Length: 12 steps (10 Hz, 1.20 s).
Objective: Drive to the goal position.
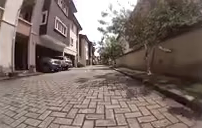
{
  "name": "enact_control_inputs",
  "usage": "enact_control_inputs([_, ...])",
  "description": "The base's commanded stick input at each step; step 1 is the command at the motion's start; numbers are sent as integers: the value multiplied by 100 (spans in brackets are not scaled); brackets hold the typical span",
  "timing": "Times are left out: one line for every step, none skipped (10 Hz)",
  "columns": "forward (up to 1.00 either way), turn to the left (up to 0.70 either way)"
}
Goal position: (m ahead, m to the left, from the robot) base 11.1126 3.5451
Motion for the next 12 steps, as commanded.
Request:
enact_control_inputs([50, 0])
enact_control_inputs([50, 0])
enact_control_inputs([50, 0])
enact_control_inputs([50, 0])
enact_control_inputs([50, 0])
enact_control_inputs([50, 0])
enact_control_inputs([50, 0])
enact_control_inputs([50, 0])
enact_control_inputs([50, 0])
enact_control_inputs([50, 0])
enact_control_inputs([50, 0])
enact_control_inputs([50, 0])
